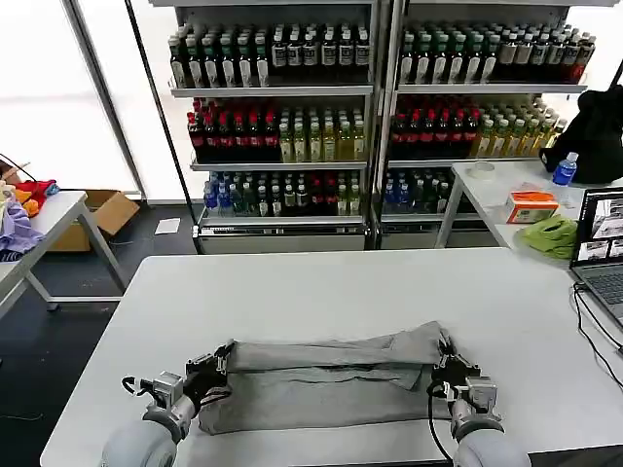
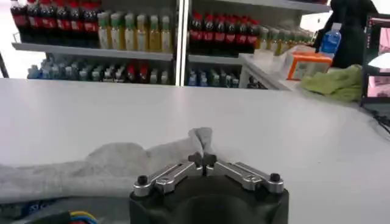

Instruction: Fold and organize the clothes.

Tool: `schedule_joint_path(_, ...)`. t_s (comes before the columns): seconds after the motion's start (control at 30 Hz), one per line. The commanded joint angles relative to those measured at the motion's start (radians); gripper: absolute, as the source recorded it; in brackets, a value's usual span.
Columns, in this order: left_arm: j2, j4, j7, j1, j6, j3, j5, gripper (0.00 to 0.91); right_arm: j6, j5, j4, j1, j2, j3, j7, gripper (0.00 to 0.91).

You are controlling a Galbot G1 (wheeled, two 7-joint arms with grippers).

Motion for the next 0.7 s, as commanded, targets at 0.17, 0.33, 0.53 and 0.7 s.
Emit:
schedule_joint_path(0.17,-0.01,0.018,0.006,0.02,0.002,0.004,0.028,0.0,0.002,-0.02,-0.018,-0.037,0.002,0.008,0.008,0.0)
schedule_joint_path(0.33,-0.021,0.006,0.005,0.025,0.004,0.005,0.047,0.907,0.001,-0.041,-0.02,-0.036,0.006,-0.004,-0.002,0.121)
schedule_joint_path(0.53,-0.031,-0.049,-0.002,0.021,0.016,0.002,0.051,0.907,0.0,-0.065,0.003,-0.051,0.01,-0.003,0.008,0.907)
schedule_joint_path(0.7,-0.038,-0.088,-0.024,0.015,0.021,-0.028,0.049,0.907,0.0,-0.08,0.026,-0.087,0.006,-0.007,0.01,0.907)
